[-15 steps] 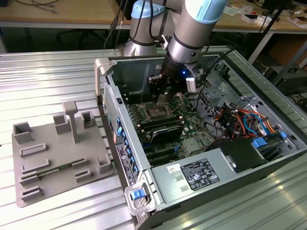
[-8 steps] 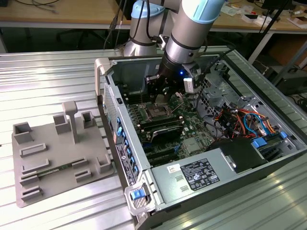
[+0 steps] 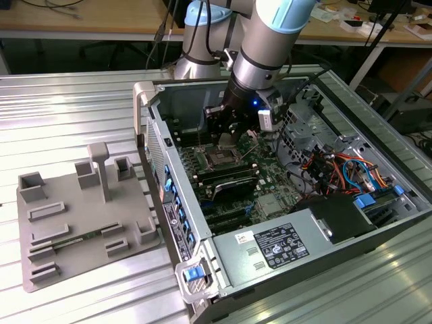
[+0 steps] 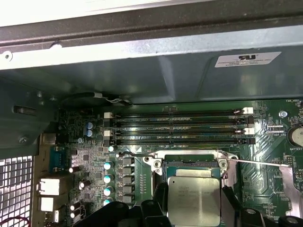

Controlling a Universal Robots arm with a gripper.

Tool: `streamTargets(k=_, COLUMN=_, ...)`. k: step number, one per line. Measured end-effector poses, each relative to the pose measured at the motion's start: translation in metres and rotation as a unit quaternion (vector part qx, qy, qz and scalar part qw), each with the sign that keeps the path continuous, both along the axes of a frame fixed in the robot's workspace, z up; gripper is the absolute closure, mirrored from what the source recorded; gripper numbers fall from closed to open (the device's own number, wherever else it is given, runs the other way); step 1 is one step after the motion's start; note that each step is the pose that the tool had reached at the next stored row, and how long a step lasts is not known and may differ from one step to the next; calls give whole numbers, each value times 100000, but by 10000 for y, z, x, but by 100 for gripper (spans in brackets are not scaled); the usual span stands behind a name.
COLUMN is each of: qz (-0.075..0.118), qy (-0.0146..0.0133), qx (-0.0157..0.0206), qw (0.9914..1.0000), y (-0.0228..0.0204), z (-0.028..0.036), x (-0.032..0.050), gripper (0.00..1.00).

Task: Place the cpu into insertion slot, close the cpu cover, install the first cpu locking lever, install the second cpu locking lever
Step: 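Place the cpu into insertion slot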

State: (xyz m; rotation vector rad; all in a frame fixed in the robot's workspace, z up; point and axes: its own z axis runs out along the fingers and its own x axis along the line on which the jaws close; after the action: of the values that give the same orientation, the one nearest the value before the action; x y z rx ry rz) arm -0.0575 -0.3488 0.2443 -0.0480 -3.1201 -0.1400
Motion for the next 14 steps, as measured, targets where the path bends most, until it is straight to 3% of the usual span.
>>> streamTargets(k=14, qz=-292, qy=-1, qx=2, qw=100000, y=0, z=-7, x=0, gripper=45)
